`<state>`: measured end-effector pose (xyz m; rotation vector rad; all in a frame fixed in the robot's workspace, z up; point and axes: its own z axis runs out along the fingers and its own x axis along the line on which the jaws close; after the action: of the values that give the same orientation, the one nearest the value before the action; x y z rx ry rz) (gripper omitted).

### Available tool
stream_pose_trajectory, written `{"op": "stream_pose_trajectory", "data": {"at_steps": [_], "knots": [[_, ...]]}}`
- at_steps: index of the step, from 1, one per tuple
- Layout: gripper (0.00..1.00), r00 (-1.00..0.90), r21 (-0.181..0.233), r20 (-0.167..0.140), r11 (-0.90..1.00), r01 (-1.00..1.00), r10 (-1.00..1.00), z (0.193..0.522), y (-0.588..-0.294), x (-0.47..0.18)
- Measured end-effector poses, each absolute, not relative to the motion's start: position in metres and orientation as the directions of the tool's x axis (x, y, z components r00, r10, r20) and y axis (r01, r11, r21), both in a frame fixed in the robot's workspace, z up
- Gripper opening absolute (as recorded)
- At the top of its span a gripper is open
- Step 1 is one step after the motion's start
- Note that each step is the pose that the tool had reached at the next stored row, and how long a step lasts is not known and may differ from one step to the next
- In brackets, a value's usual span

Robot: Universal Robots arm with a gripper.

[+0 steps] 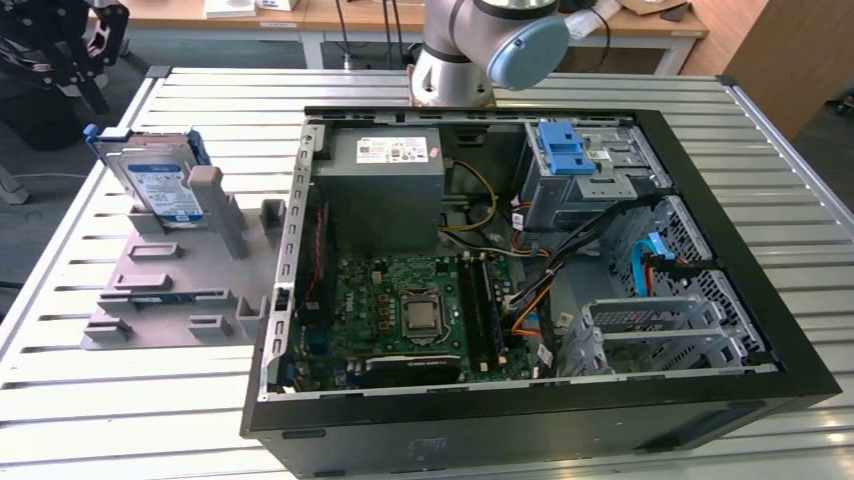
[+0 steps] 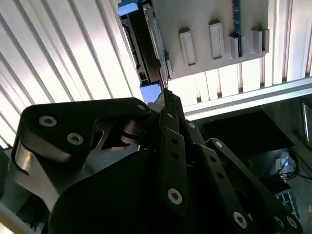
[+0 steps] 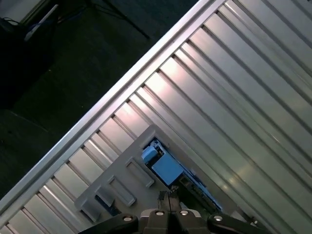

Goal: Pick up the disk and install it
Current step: 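Pick up the disk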

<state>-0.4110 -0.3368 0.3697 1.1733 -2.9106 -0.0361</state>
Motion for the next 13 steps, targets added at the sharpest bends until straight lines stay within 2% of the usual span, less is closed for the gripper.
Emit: {"op": "stream_pose_trajectory", "data": {"at_steps": [13], "knots": [[0.11, -0.537, 0.022, -0.006, 0.537, -0.843, -0.843, 0.3685, -0.3368, -0.4109]]}}
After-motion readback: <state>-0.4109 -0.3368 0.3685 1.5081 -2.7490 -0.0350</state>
